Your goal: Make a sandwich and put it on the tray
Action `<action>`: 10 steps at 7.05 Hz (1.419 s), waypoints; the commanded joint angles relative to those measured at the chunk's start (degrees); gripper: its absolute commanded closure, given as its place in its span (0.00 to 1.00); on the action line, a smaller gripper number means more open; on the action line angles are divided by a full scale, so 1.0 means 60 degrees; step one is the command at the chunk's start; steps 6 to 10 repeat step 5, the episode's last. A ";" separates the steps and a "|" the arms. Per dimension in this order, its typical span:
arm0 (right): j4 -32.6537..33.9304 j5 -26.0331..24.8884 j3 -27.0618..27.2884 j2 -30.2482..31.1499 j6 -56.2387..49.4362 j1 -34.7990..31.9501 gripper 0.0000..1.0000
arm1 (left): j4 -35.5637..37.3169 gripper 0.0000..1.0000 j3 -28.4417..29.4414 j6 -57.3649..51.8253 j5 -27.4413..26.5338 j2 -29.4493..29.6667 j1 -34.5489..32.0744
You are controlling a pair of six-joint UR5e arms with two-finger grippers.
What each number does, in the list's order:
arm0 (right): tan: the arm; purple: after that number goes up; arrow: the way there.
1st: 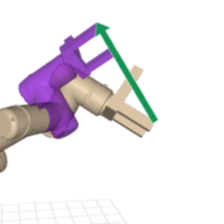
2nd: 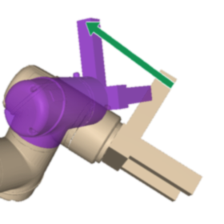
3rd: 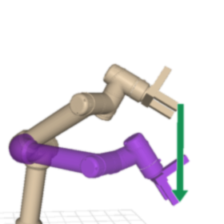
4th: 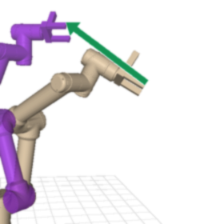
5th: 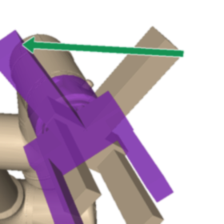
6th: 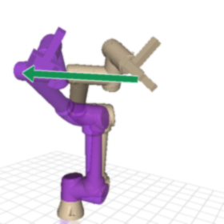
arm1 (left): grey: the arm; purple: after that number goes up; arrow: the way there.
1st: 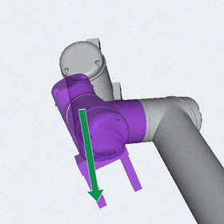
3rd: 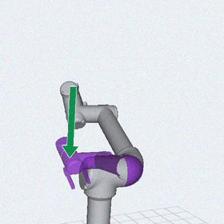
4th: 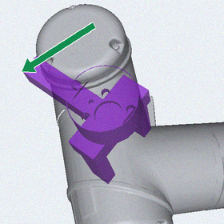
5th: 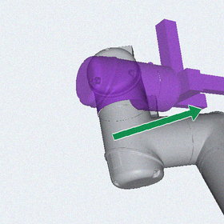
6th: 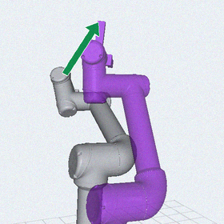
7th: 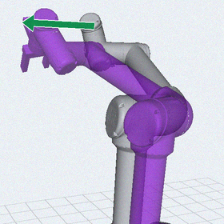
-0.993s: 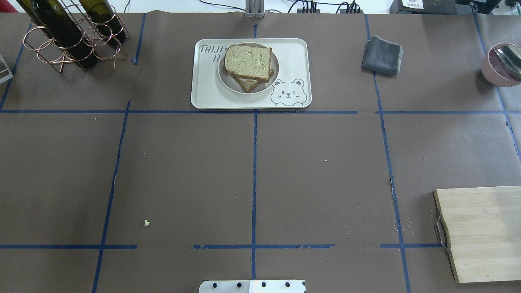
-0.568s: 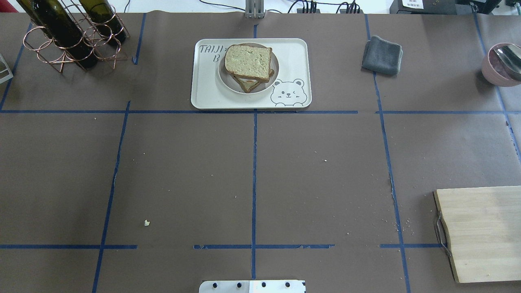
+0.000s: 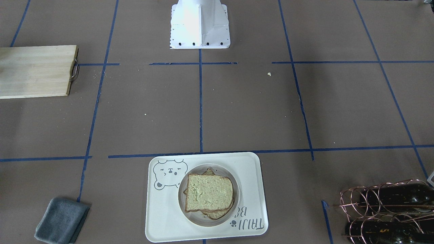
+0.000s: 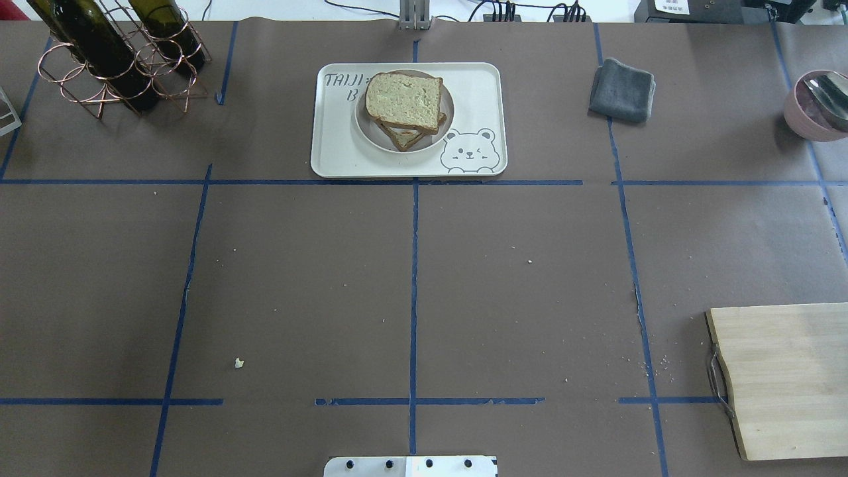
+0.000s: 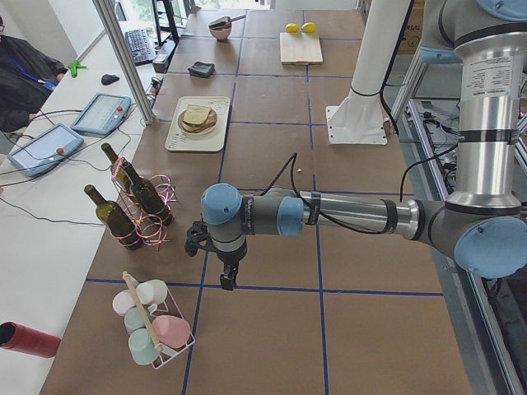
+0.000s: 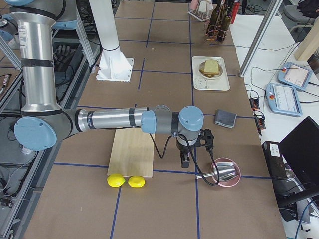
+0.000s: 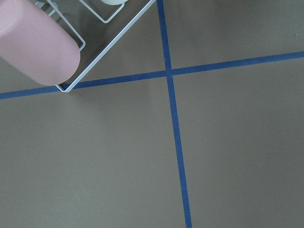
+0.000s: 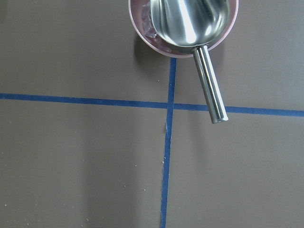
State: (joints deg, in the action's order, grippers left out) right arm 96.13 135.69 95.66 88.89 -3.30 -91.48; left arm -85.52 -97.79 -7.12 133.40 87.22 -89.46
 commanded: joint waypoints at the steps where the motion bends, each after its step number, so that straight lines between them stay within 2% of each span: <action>1: -0.0011 -0.0215 -0.0269 -0.0035 -0.0006 -0.0002 0.00 | 0.0000 0.00 0.0009 0.0000 -0.0012 0.0038 -0.0003; 10: 0.0004 -0.0378 -0.0270 -0.0005 0.0008 -0.0031 0.00 | 0.0015 0.00 -0.0005 0.0015 -0.0012 0.0053 -0.0003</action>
